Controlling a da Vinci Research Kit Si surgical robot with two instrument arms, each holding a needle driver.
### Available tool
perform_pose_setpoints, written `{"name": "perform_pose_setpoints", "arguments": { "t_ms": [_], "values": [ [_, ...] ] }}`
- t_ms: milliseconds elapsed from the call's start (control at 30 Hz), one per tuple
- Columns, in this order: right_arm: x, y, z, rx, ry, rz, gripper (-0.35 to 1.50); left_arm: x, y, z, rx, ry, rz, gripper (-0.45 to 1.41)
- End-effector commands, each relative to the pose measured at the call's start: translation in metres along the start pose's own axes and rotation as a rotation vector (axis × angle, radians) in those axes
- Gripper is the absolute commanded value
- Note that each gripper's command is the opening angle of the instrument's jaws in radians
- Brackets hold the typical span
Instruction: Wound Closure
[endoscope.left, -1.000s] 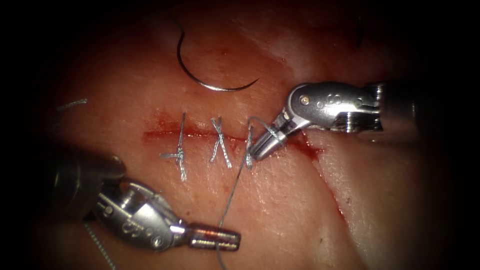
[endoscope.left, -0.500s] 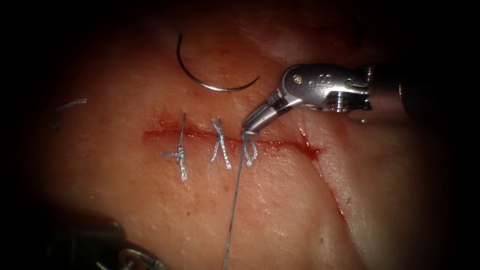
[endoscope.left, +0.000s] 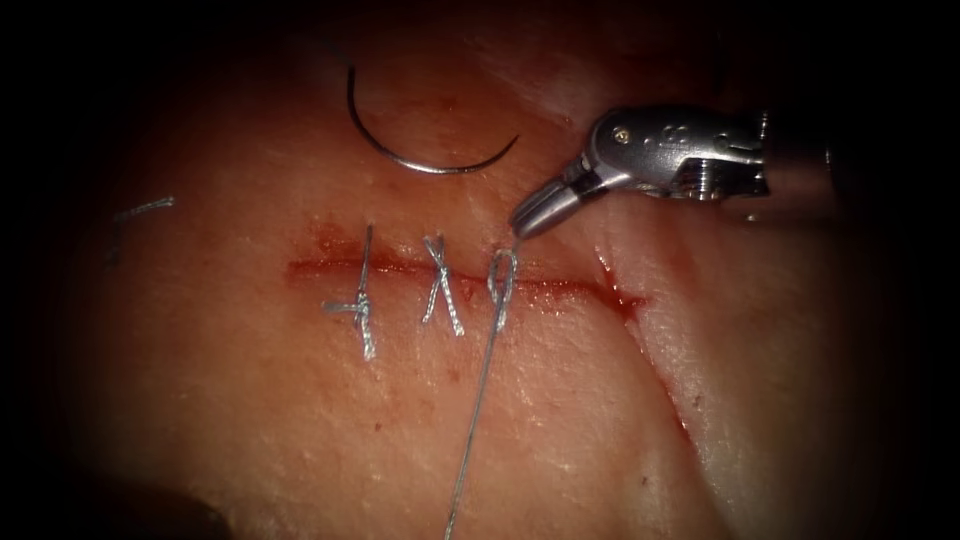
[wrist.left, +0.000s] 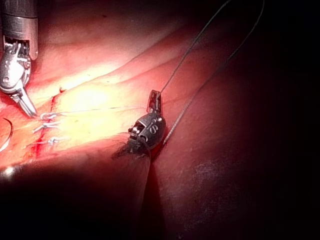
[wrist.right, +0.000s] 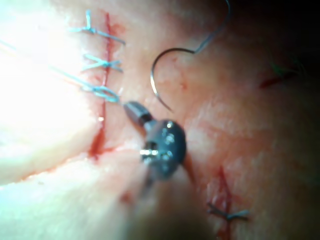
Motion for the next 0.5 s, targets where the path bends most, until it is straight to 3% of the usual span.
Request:
{"name": "perform_pose_setpoints", "arguments": {
  "t_ms": [33, 500],
  "values": [
    [-0.0002, 0.0009, 0.0007, -0.002, -0.002, -0.003, -0.35, -0.0004, 0.0007, 0.0005, -0.001, 0.001, -0.005, -0.45],
    [-0.0002, 0.0015, 0.0000, -0.025, -0.015, 0.026, -0.35, 0.0002, 0.0046, -0.0007, -0.012, 0.003, -0.005, -0.45]
  ]
}}
